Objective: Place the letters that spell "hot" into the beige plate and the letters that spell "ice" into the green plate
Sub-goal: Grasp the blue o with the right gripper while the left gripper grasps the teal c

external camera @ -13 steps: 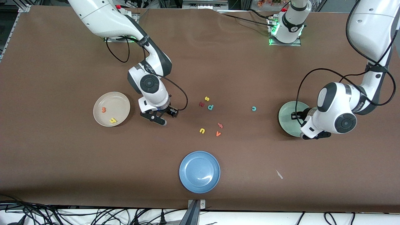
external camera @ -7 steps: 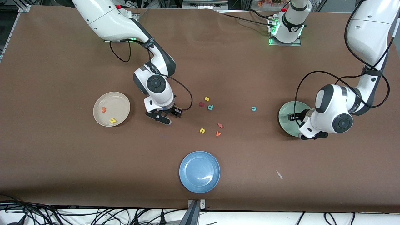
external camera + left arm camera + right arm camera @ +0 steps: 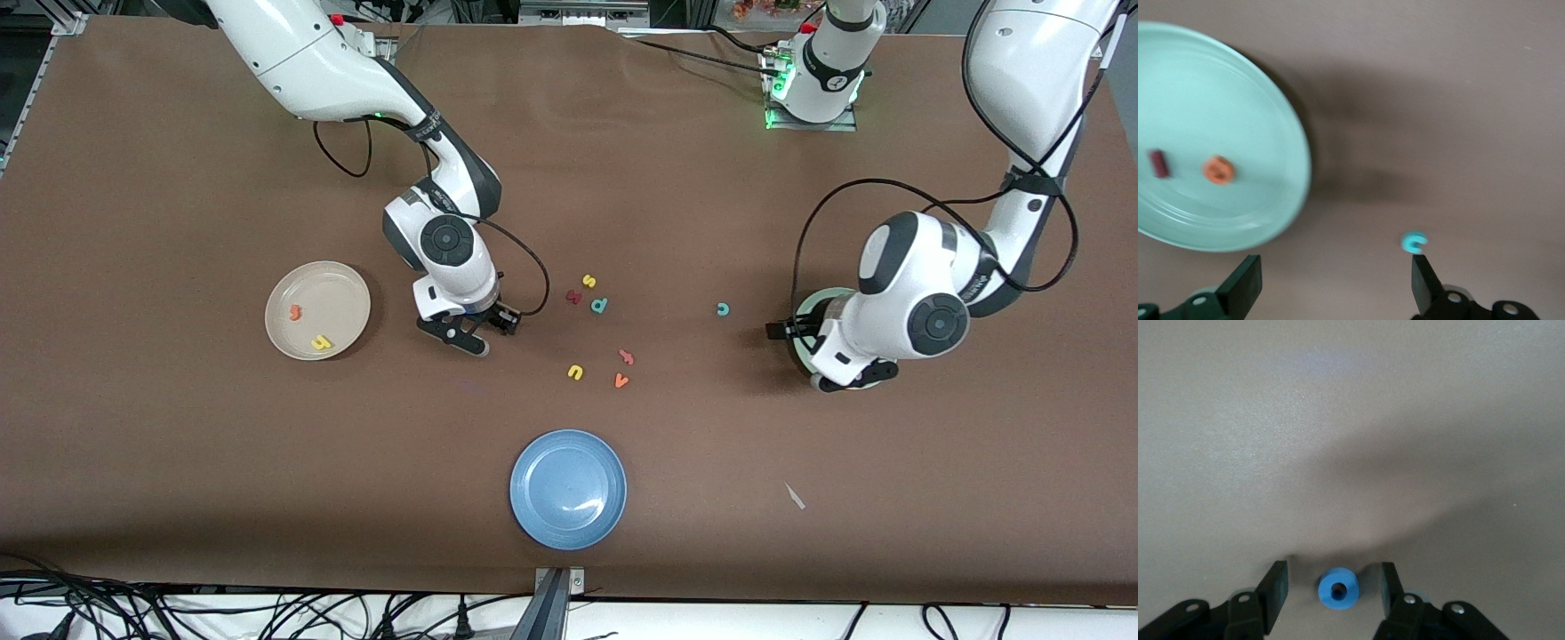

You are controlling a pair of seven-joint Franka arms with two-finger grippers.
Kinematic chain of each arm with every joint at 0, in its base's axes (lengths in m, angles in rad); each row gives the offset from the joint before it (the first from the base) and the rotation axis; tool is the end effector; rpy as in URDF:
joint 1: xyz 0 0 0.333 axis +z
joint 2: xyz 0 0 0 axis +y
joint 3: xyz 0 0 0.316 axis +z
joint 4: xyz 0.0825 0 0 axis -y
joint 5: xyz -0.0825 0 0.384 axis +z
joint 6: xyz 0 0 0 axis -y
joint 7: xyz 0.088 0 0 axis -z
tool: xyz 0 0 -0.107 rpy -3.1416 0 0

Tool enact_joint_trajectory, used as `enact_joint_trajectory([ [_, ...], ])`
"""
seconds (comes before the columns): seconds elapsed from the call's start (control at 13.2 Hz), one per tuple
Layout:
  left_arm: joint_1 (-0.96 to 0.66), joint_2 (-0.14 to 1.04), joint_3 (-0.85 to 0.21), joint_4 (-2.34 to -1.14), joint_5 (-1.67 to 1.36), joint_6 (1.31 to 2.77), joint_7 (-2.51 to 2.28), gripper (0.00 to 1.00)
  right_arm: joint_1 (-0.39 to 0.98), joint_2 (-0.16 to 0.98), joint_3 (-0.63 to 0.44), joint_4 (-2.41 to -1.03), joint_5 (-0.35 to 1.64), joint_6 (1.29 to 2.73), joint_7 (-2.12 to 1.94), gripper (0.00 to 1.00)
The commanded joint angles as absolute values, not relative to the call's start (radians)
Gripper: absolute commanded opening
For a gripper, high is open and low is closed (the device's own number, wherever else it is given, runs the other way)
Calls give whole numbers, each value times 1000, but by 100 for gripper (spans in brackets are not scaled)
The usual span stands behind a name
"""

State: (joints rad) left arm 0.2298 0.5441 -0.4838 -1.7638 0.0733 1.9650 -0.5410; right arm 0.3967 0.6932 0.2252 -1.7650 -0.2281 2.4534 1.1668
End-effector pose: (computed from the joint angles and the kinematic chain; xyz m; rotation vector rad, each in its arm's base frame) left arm 0.6115 -0.1310 0.2669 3.0071 0.4158 -0.5041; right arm 0.5444 0.3760 0.1801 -3.0587 0.6539 -0.0237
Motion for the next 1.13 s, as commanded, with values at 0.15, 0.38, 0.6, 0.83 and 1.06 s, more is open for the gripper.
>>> enact_joint_trajectory([
  [0.15, 235, 512, -557, -1959, 67, 2182, -661, 99, 410, 709, 216, -1747, -255, 2459, 1193, 35],
  [0.38, 198, 523, -566, -2025, 90, 2288, -686, 99, 410, 709, 216, -1749, -256, 2459, 1192, 19],
  [0.6, 190, 558, -566, -2048, 167, 2318, -742, 98, 408, 681, 196, -1750, -256, 2451, 1167, 19],
  [0.83, 179, 600, -566, -2046, 208, 2350, -801, 89, 403, 652, 181, -1752, -252, 2409, 1118, 19],
  [1.06, 175, 615, -565, -2045, 222, 2352, -827, 74, 374, 592, 158, -1758, -236, 2309, 972, 19],
])
